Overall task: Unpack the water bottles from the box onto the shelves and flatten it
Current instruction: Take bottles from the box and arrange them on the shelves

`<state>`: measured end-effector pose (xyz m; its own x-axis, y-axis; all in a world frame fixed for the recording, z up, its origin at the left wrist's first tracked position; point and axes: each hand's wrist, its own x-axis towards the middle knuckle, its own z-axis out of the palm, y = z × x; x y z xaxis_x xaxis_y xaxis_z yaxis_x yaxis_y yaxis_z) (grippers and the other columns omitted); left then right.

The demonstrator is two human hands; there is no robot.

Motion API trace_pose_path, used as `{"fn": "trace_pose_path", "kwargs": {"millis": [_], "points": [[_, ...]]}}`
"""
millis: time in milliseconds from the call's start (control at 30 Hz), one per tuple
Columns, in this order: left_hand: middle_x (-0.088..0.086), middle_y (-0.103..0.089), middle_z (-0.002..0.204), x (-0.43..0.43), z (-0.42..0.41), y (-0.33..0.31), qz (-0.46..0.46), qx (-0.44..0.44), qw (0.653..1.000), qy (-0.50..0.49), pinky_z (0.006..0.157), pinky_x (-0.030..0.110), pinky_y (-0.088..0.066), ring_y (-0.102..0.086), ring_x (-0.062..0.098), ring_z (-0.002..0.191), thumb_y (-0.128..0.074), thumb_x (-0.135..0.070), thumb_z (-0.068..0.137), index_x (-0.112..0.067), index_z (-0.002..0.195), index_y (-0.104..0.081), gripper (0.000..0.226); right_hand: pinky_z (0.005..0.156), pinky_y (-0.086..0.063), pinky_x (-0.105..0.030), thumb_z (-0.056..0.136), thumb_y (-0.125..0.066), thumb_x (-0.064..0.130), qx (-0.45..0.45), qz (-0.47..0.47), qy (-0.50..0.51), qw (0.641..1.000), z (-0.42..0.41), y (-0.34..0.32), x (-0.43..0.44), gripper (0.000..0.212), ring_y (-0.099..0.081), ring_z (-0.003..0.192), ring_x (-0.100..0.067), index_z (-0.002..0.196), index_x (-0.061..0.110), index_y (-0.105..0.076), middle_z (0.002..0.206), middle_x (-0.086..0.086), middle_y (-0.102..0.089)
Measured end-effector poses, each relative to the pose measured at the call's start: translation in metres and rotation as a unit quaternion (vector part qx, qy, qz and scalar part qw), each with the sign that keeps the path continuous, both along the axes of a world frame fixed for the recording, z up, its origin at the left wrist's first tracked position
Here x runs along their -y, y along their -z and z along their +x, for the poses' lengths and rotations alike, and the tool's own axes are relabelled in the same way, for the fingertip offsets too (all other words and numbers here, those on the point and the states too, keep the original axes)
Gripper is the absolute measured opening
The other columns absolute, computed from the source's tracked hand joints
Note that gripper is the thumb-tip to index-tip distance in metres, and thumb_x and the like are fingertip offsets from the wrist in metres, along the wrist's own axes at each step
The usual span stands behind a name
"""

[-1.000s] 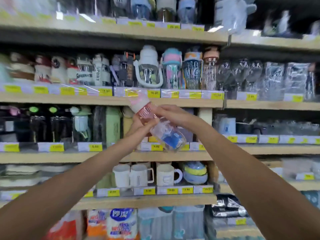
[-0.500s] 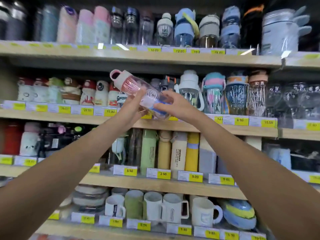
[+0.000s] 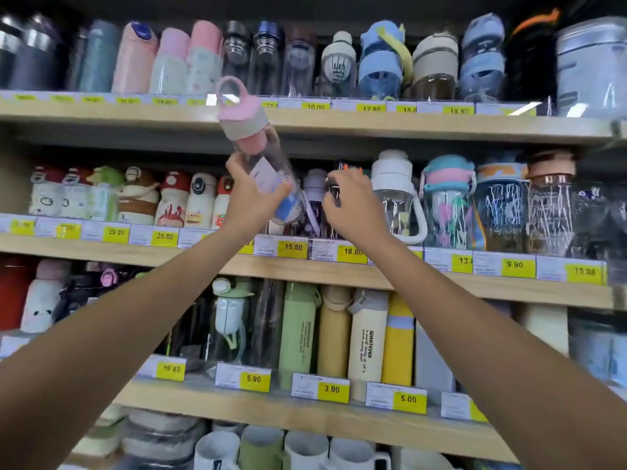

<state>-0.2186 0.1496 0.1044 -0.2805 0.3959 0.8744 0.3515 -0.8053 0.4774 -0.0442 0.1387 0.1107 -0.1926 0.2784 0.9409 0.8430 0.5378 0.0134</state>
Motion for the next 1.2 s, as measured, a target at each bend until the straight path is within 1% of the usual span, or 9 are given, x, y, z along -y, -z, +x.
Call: {"fn": "trace_pose_path", "kwargs": {"millis": [167, 267, 400, 500, 600, 733, 867, 967, 1200], "points": [[0.000, -0.041, 0.128, -0.030, 0.007, -0.004, -0.036, -0.095, 0.994, -0.040, 0.092, 0.025, -0.036, -0.046, 0.017, 0.115, -0.074, -0.027, 0.078, -0.008, 0.139, -0.011, 0.090, 0.085, -0.041, -0.038, 0.089, -0.045, 0.019, 0.062, 0.023, 0.113, 0.991, 0.013, 0.010, -0.013, 0.032, -0.045, 0.112, -0.032, 0.117, 0.006, -0.053, 0.119, -0.014, -0.050], [0.008, -0.042, 0.138, -0.047, 0.011, -0.004, -0.078, -0.130, 0.987, -0.050, 0.103, 0.038, -0.040, -0.048, 0.026, 0.121, -0.073, -0.030, 0.078, -0.010, 0.140, -0.010, 0.090, 0.084, -0.041, -0.039, 0.091, -0.045, 0.022, 0.099, 0.015, 0.134, 0.986, 0.013, 0.019, -0.020, 0.033, -0.047, 0.111, -0.031, 0.120, 0.008, -0.052, 0.120, -0.012, -0.051], [0.005, -0.050, 0.117, -0.056, 0.019, 0.000, -0.124, -0.156, 0.979, -0.045, 0.097, 0.044, -0.045, -0.056, 0.029, 0.111, -0.073, -0.033, 0.077, -0.011, 0.139, -0.009, 0.092, 0.075, -0.039, -0.035, 0.091, -0.045, 0.022, 0.103, 0.012, 0.122, 0.987, 0.008, 0.027, -0.026, 0.030, -0.049, 0.108, -0.029, 0.116, 0.008, -0.054, 0.116, -0.012, -0.052], [0.004, -0.052, 0.126, -0.059, 0.023, 0.006, -0.142, -0.183, 0.972, -0.042, 0.098, 0.046, -0.044, -0.056, 0.027, 0.112, -0.073, -0.042, 0.074, -0.023, 0.137, -0.007, 0.092, 0.067, -0.034, -0.031, 0.091, -0.044, 0.022, 0.087, 0.010, 0.108, 0.990, 0.004, 0.035, -0.033, 0.025, -0.047, 0.109, -0.027, 0.109, 0.007, -0.054, 0.112, -0.011, -0.051], [0.005, -0.057, 0.122, -0.059, 0.022, 0.010, -0.153, -0.189, 0.969, -0.047, 0.096, 0.048, -0.047, -0.059, 0.028, 0.107, -0.069, -0.045, 0.072, -0.033, 0.131, -0.009, 0.085, 0.068, -0.031, -0.028, 0.092, -0.044, 0.020, 0.071, 0.014, 0.098, 0.993, 0.005, 0.040, -0.036, 0.025, -0.047, 0.106, -0.025, 0.107, 0.006, -0.058, 0.108, -0.011, -0.052], [0.004, -0.060, 0.109, -0.058, 0.022, 0.011, -0.155, -0.180, 0.970, -0.051, 0.090, 0.046, -0.050, -0.063, 0.027, 0.091, -0.068, -0.040, 0.075, -0.031, 0.131, -0.009, 0.081, 0.075, -0.037, -0.032, 0.091, -0.045, 0.018, 0.064, 0.014, 0.096, 0.993, 0.006, 0.046, -0.039, 0.024, -0.049, 0.101, -0.027, 0.104, 0.004, -0.060, 0.105, -0.012, -0.053], [0.006, -0.057, 0.113, -0.062, 0.022, 0.014, -0.156, -0.096, 0.977, -0.112, 0.084, 0.035, -0.045, -0.059, 0.030, 0.093, -0.066, -0.045, 0.077, -0.013, 0.135, -0.012, 0.086, 0.067, -0.033, -0.029, 0.091, -0.045, 0.019, 0.060, 0.026, 0.106, 0.992, 0.006, 0.050, -0.039, 0.022, -0.049, 0.097, -0.025, 0.101, 0.006, -0.060, 0.103, -0.010, -0.053], [0.010, -0.055, 0.118, -0.066, 0.016, 0.007, -0.192, -0.068, 0.975, -0.085, 0.092, 0.040, -0.047, -0.062, 0.034, 0.098, -0.066, -0.051, 0.076, -0.009, 0.135, -0.013, 0.090, 0.064, -0.034, -0.029, 0.091, -0.044, 0.019, 0.067, 0.028, 0.106, 0.992, 0.005, 0.050, -0.040, 0.022, -0.047, 0.097, -0.024, 0.101, 0.006, -0.059, 0.103, -0.010, -0.052], [0.006, -0.050, 0.136, -0.072, 0.015, -0.001, -0.210, -0.177, 0.962, -0.007, 0.103, 0.042, -0.042, -0.053, 0.028, 0.118, -0.072, -0.048, 0.073, -0.021, 0.147, -0.008, 0.102, 0.062, -0.033, -0.029, 0.091, -0.044, 0.017, 0.046, 0.025, 0.087, 0.995, 0.006, 0.054, -0.039, 0.021, -0.049, 0.092, -0.023, 0.101, 0.005, -0.058, 0.102, -0.010, -0.051]]}}
